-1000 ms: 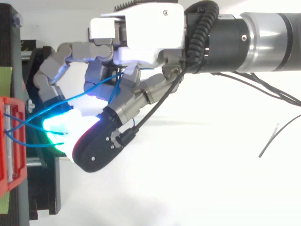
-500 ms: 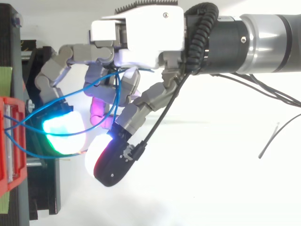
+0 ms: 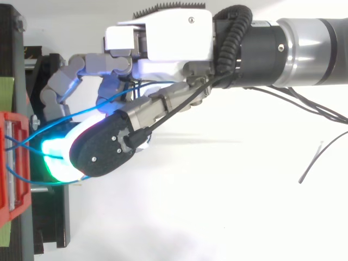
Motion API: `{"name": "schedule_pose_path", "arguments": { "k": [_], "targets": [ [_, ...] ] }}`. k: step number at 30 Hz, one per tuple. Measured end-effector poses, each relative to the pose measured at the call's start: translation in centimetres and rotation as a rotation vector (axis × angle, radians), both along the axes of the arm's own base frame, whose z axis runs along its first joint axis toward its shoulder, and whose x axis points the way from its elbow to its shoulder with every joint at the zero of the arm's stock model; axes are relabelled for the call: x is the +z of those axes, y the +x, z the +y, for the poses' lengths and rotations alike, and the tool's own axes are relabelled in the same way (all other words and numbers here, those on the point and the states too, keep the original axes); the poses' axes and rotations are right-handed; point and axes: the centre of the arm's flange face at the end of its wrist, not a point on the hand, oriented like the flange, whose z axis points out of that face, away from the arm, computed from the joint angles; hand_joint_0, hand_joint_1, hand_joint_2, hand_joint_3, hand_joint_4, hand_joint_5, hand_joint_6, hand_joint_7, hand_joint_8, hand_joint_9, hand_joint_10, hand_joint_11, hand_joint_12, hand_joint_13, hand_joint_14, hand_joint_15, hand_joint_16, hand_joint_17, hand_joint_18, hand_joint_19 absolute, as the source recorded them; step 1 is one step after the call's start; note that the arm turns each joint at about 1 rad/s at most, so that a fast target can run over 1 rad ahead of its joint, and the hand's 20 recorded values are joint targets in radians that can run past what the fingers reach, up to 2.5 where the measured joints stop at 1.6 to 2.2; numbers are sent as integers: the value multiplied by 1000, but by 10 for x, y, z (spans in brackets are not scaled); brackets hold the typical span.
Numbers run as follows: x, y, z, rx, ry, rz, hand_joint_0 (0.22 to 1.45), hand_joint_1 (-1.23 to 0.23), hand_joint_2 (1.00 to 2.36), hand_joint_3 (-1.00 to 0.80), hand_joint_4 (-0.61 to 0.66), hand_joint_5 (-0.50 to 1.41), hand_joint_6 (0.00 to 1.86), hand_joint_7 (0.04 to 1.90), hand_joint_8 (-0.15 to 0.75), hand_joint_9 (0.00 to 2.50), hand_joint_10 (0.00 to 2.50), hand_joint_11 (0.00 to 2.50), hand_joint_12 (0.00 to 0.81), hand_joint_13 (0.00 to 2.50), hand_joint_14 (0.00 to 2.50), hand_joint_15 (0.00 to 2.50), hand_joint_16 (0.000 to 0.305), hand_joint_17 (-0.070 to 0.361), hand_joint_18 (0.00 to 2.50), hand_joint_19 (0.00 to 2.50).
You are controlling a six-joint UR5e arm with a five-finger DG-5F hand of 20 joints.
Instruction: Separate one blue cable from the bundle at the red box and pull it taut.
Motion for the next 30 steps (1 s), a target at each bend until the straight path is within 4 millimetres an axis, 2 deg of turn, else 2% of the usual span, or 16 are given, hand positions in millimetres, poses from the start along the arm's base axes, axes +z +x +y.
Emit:
{"name": "schedule_pose_path", "arguments": {
  "k": [2, 3, 4, 6, 9, 12, 13, 20, 27, 29, 30],
  "targets": [
    [0, 0, 1, 1, 0, 0, 606, -593, 1011, -242, 107, -144, 836, 906, 268, 1097, 1591, 1444, 396, 1285, 5, 1547, 53, 120, 1164, 1914],
    [0, 0, 1, 1, 0, 0, 604, -689, 1009, -222, 130, -148, 845, 893, 288, 1094, 1685, 1382, 428, 1301, 2, 1536, 60, 135, 1200, 1885],
    [0, 0, 2, 2, 0, 0, 611, -762, 1010, -188, 122, -165, 868, 881, 282, 1070, 1704, 1398, 417, 1289, 3, 1547, 57, 129, 1184, 1883],
    [0, 0, 2, 2, 0, 0, 620, -793, 1011, -182, 111, -167, 871, 882, 274, 1044, 1726, 1403, 408, 1262, 4, 1541, 55, 124, 1167, 1885],
    [0, 0, 2, 2, 0, 0, 649, -874, 1013, -255, 63, -176, 881, 921, 248, 991, 1688, 1467, 372, 1203, 9, 1559, 47, 106, 1086, 1892],
    [0, 0, 2, 3, -1, 1, 713, -939, 1003, -449, 58, -181, 909, 909, 250, 971, 1725, 1445, 380, 1187, 11, 1544, 47, 106, 1080, 1833],
    [-1, 0, 2, 3, -1, 2, 741, -950, 1000, -500, 64, -179, 914, 904, 246, 975, 1726, 1449, 372, 1182, 14, 1541, 47, 106, 1082, 1811],
    [-2, 0, 4, 5, -2, 5, 737, -987, 1000, -500, 64, -158, 916, 945, 260, 996, 1712, 1451, 381, 1176, 15, 1526, 48, 107, 1091, 1769],
    [-3, -1, 5, 7, -2, 7, 628, -1025, 1000, -500, 75, -131, 905, 1026, 263, 1021, 1641, 1508, 386, 1164, 17, 1516, 48, 107, 1087, 1764],
    [-4, -1, 5, 7, -2, 8, 598, -1012, 1000, -500, 83, -123, 901, 1046, 264, 1032, 1619, 1493, 389, 1160, 17, 1482, 48, 107, 1088, 1768],
    [-4, -1, 5, 7, -2, 8, 596, -927, 1000, -500, 67, -118, 899, 1044, 266, 1070, 1546, 1519, 385, 1163, 17, 1478, 46, 104, 1089, 1771]
  ]
}}
